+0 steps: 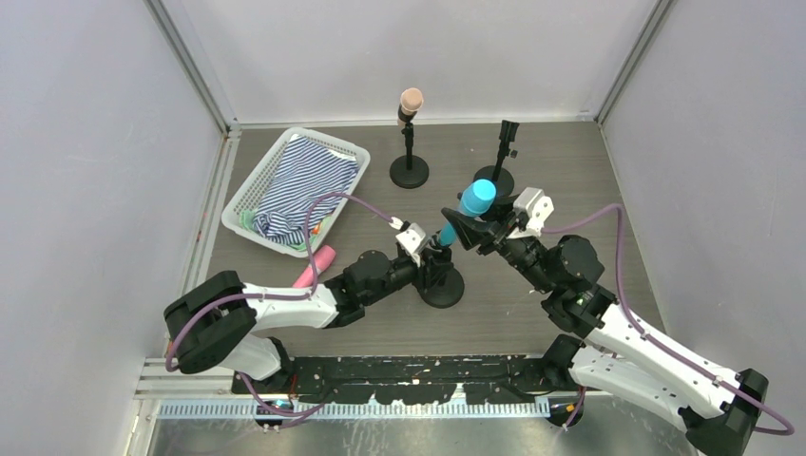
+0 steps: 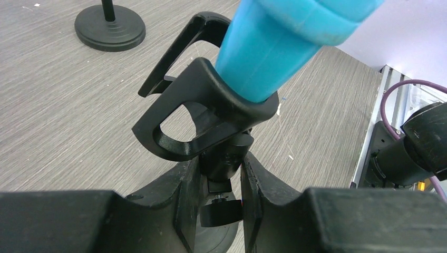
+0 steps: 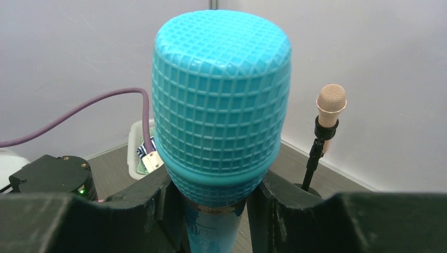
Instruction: Attach the microphones to the stand
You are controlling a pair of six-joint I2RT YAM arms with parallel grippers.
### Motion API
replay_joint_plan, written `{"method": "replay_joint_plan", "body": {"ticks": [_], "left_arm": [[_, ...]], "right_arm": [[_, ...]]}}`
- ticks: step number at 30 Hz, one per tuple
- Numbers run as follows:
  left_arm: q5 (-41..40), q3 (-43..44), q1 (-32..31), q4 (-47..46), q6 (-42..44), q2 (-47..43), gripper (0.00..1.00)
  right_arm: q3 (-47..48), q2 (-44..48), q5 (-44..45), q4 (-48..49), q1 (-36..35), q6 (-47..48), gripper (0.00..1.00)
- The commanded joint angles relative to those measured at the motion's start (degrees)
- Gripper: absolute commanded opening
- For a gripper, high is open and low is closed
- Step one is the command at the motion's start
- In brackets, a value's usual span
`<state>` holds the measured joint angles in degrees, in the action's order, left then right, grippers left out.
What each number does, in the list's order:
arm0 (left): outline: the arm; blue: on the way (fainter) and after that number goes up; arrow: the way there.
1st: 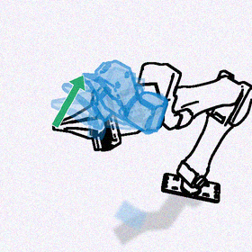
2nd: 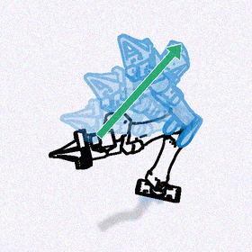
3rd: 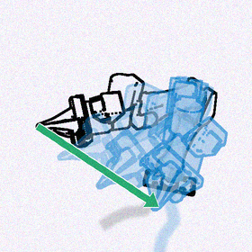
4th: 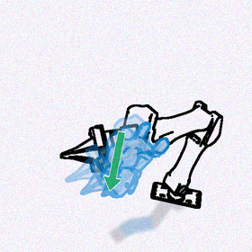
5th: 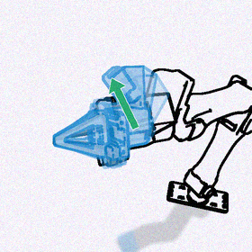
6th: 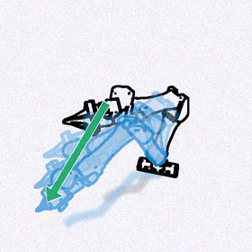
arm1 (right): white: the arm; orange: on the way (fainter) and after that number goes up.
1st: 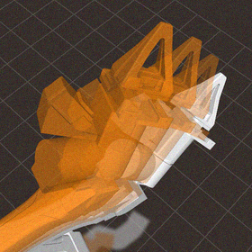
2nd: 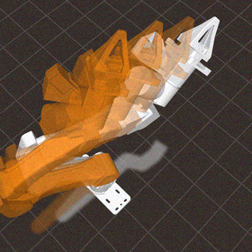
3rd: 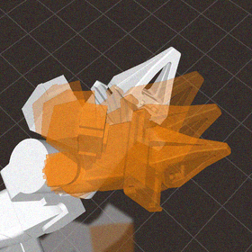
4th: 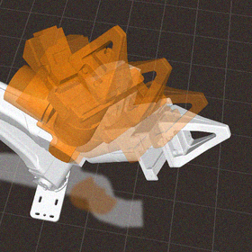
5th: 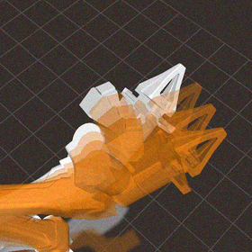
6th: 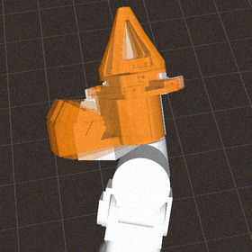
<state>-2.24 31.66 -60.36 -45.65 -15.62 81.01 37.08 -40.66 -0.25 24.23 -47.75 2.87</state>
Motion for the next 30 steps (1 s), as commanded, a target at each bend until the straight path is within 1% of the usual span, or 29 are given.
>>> {"method": "replay_joint_plan", "body": {"ticks": [1, 3, 10, 16, 19, 26, 30], "left_arm": [[2.0, -0.3, -0.3, -2.7, -1.3, 0.4, 0.00], [3.4, -0.1, -0.2, -2.8, -1.5, 0.8, 0.00], [4.2, 0.2, -0.3, -3.1, -1.9, 1.4, 0.00], [5.1, 0.9, -0.3, -2.2, -1.6, 1.6, 0.00], [6.0, 2.0, -0.3, 0.4, -0.6, 1.6, 0.00], [6.4, 3.4, -0.3, 4.7, 2.4, 0.8, 0.00], [6.2, 3.4, -0.3, 5.2, 3.1, 0.6, 0.00]], "right_arm": [[0.7, 0.0, -2.2, 4.5, 0.1, 0.9, 0.01], [0.1, 0.1, -2.9, 3.0, 0.1, 2.3, 0.01], [-4.4, 1.9, -4.7, -0.6, 0.1, 5.0, 0.01], [-6.2, 2.2, -5.5, -4.8, 0.1, 5.8, 0.01], [-4.8, 1.9, -5.1, -10.3, 0.1, 5.8, 0.01], [1.8, -1.0, -2.4, -28.5, 0.1, 5.4, 0.01], [3.3, -2.9, -2.2, -34.1, 0.2, 3.9, 0.01]]}}
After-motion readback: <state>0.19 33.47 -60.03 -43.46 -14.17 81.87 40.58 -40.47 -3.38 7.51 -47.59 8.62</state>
